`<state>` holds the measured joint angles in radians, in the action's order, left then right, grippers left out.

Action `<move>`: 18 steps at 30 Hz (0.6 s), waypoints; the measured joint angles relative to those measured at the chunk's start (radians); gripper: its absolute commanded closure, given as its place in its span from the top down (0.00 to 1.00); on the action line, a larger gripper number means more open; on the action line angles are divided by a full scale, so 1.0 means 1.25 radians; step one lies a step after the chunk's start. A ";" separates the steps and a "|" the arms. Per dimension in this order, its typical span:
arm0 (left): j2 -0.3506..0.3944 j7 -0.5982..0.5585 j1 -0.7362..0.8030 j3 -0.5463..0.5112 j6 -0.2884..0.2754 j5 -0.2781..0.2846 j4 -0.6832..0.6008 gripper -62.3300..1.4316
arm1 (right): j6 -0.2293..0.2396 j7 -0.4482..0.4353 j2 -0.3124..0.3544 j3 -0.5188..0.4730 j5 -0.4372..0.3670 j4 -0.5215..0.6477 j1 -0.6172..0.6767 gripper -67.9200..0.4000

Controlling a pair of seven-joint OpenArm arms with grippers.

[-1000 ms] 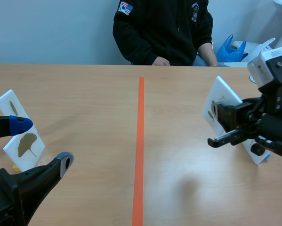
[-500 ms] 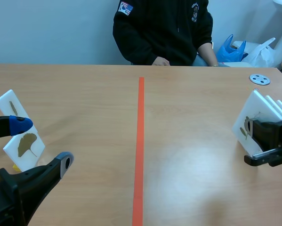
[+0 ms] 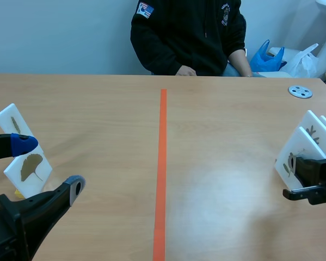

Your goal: Sort the leaf by its shape. The table is split by an orange tape line. A compound leaf with several leaflets goes to the left side, a simple leaf with one blade goes to the right side. Return to the home posture when a red brick is placed on the table.

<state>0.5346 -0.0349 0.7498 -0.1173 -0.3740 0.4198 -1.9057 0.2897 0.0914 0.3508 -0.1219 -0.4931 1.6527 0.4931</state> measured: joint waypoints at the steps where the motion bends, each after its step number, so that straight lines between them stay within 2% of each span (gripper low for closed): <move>1: 0.000 0.000 0.000 0.000 0.000 0.000 0.000 1.00 | 0.002 -0.007 -0.002 0.002 0.000 -0.021 -0.012 0.05; 11: 0.000 0.000 0.000 0.000 0.000 0.000 0.000 1.00 | 0.001 -0.093 -0.013 0.031 0.000 -0.264 -0.107 0.05; 18: 0.000 0.000 0.000 0.000 0.000 0.000 0.001 1.00 | 0.002 -0.154 -0.039 0.031 0.042 -0.329 -0.121 0.05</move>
<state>0.5346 -0.0353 0.7498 -0.1173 -0.3740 0.4198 -1.9045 0.2916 -0.1009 0.3019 -0.0830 -0.4412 1.2415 0.3416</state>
